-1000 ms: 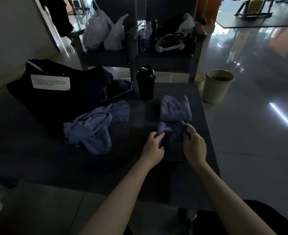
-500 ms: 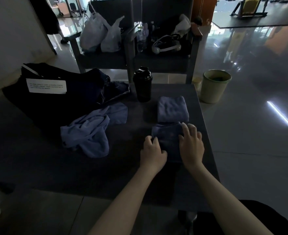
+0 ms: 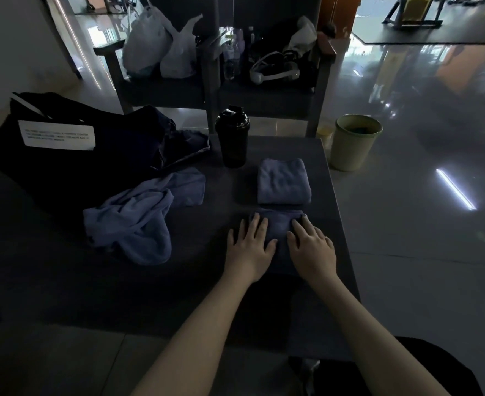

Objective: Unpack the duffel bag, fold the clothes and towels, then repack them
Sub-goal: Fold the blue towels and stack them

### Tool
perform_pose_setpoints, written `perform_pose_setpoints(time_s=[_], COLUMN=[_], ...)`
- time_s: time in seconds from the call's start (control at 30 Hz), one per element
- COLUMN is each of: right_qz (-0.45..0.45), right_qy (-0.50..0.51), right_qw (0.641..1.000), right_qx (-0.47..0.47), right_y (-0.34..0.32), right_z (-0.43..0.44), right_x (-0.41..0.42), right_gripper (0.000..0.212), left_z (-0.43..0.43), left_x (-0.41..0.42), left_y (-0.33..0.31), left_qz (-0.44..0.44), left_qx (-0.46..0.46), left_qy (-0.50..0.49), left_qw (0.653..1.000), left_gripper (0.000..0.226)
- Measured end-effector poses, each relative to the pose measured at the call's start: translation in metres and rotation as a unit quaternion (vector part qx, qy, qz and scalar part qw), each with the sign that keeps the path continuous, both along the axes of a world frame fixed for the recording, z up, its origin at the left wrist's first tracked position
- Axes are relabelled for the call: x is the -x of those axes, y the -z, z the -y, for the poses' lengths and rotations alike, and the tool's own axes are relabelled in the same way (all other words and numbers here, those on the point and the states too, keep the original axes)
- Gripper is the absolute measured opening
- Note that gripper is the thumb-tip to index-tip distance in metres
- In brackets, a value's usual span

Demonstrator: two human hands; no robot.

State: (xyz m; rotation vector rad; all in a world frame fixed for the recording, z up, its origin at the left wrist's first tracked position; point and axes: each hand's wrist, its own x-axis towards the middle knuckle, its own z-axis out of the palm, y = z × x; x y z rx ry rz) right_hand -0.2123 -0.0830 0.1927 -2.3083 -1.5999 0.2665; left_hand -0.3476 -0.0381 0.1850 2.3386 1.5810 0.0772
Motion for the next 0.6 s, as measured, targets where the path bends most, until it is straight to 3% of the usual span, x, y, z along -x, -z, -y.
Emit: perform_pose_setpoints(time_s=[0.13, 0.23, 0.33, 0.43, 0.53, 0.6], right_qz=[-0.022, -0.14, -0.246, -0.297, -0.329, -0.338], right_qy=[0.029, 0.018, 0.007, -0.012, -0.028, -0.036], right_qw=[0.998, 0.99, 0.968, 0.949, 0.932, 0.923], right_qx=[0.047, 0.022, -0.049, -0.107, -0.15, -0.179], right_y=[-0.011, -0.011, -0.011, -0.015, -0.021, -0.03], right_z=[0.007, 0.004, 0.005, 0.009, 0.007, -0.001], right_x=[0.01, 0.012, 0.006, 0.005, 0.005, 0.002], right_gripper=[0.051, 0.05, 0.056, 0.059, 0.058, 0.058], left_z=[0.007, 0.008, 0.009, 0.012, 0.013, 0.004], left_x=[-0.001, -0.001, -0.001, -0.004, -0.004, -0.004], left_y=[-0.002, -0.005, -0.009, -0.016, -0.028, -0.036], left_qz=[-0.003, -0.013, 0.029, 0.137, 0.306, 0.359], left_qx=[0.02, 0.026, 0.045, 0.059, 0.058, 0.024], left_qy=[-0.032, -0.034, -0.044, -0.058, -0.077, -0.067], left_qw=[0.999, 0.999, 0.998, 0.987, 0.947, 0.931], left_gripper=[0.061, 0.061, 0.061, 0.064, 0.075, 0.076])
